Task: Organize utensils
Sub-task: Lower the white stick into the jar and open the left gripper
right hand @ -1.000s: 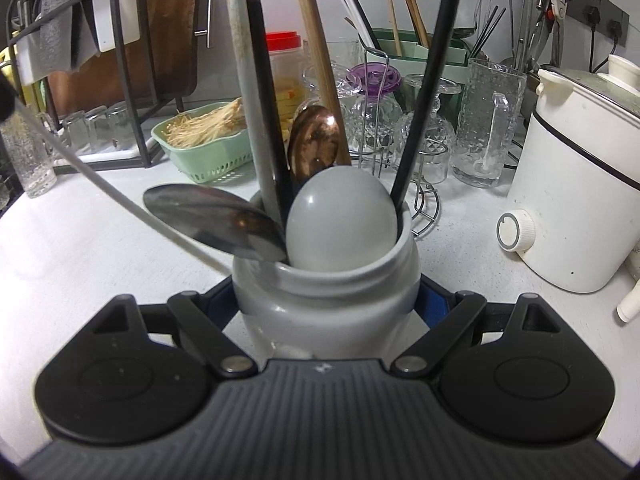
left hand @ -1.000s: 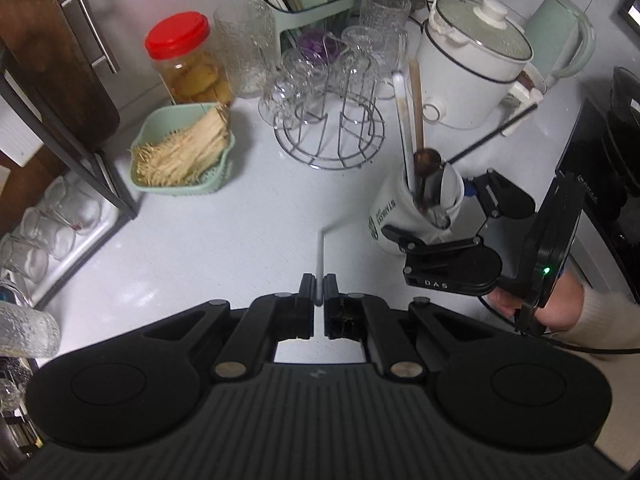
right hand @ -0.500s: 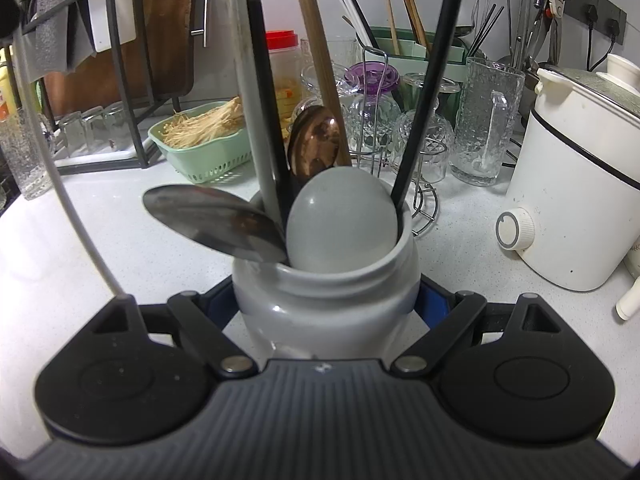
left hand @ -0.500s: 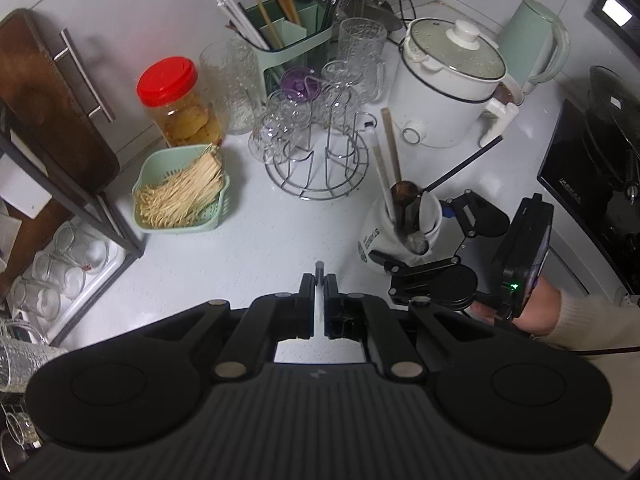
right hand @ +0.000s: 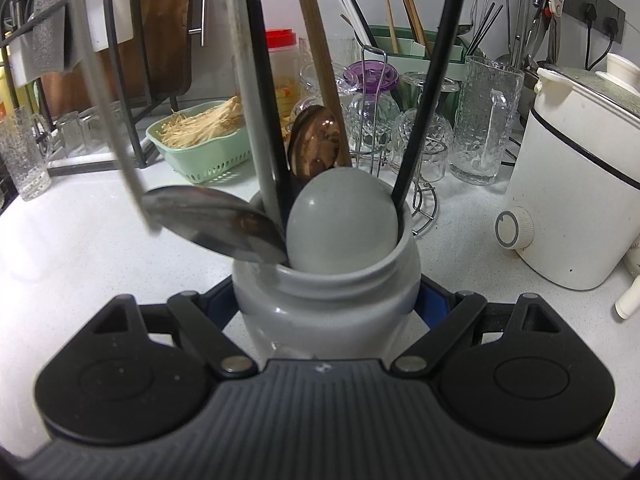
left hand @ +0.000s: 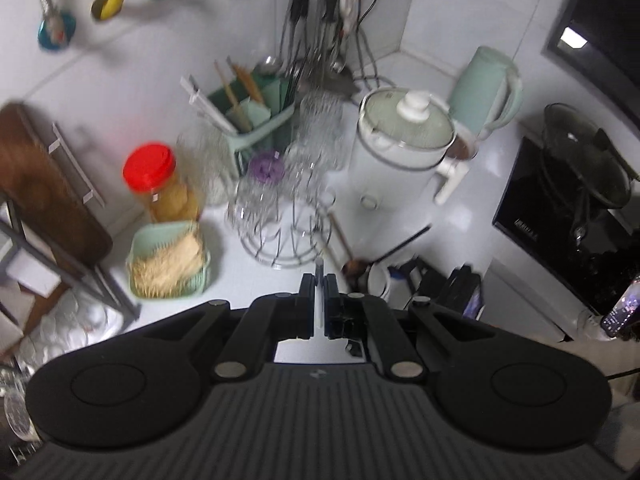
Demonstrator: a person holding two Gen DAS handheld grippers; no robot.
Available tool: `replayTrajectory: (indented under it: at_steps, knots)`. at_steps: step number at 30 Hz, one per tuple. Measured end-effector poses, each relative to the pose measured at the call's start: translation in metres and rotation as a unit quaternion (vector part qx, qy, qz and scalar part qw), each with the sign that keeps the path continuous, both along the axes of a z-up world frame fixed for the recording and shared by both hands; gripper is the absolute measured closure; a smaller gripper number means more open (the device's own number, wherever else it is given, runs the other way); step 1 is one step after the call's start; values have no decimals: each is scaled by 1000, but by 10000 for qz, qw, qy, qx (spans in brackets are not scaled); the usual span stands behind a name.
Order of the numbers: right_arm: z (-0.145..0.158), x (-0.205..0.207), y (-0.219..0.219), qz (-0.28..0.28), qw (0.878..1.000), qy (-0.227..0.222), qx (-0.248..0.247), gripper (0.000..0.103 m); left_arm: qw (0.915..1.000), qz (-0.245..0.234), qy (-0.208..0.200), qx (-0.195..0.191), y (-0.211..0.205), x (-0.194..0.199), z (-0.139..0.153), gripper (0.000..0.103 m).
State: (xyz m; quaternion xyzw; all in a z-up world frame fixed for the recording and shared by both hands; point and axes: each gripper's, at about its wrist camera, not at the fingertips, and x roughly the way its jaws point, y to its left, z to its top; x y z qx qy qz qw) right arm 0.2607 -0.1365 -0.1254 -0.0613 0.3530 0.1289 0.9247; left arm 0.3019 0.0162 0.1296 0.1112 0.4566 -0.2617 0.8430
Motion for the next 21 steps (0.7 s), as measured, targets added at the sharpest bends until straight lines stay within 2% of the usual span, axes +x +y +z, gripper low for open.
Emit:
replayTrajectory:
  at_steps: [3, 7, 21]
  knots:
    - [0, 1, 0, 4, 10000, -2, 2, 12, 9998, -19, -156, -73, -3, -1, 16, 99]
    - [0, 3, 2, 12, 10000, 5, 11, 12, 9997, -40, -142, -194, -7, -1, 26, 99]
    - [-1, 6, 5, 27, 10000, -26, 24, 12, 9985, -117, -254, -480, -27, 12, 22, 99]
